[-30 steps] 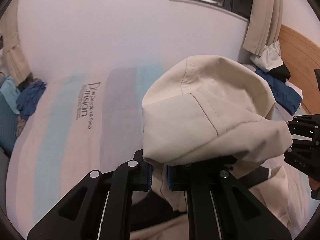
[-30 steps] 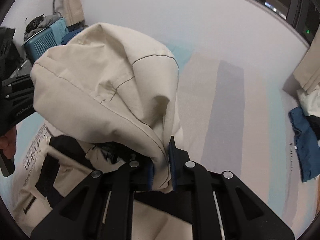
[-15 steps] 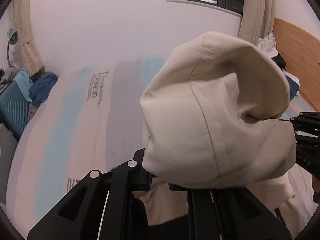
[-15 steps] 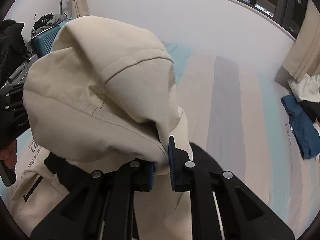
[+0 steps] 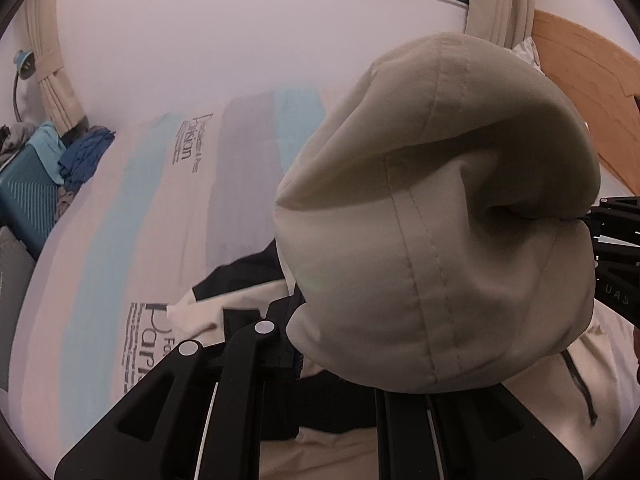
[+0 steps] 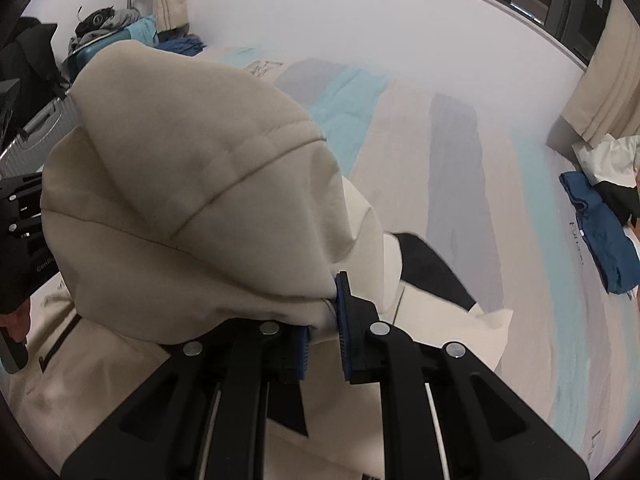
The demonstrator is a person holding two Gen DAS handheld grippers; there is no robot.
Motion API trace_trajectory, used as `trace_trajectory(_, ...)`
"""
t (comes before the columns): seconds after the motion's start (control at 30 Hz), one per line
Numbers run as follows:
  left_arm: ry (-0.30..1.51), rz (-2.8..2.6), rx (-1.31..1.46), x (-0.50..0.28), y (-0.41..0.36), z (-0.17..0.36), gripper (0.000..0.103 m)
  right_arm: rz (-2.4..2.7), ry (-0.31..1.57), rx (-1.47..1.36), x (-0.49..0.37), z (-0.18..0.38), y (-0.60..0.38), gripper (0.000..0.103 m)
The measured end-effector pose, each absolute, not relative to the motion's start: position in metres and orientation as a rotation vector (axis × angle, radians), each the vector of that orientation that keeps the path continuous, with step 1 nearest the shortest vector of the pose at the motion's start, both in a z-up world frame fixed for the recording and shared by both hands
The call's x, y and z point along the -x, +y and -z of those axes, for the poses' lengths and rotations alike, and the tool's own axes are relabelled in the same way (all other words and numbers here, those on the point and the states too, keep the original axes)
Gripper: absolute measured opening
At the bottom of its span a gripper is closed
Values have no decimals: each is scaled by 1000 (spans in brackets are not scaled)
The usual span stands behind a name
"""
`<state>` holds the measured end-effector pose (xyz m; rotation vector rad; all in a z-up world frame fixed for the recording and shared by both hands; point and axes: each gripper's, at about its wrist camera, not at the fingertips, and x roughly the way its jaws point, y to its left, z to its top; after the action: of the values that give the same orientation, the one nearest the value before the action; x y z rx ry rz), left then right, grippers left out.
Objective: Fold large clothes
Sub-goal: 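Lower the held hood onto the jacket body with both tools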
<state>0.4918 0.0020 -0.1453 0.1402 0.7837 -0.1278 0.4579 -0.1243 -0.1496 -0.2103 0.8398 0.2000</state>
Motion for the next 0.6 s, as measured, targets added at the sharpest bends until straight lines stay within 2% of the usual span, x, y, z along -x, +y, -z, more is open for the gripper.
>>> trace_trajectory(0.6,865,131,-185,-441,0,205,13,-189,880,268,-411,191,-120,11)
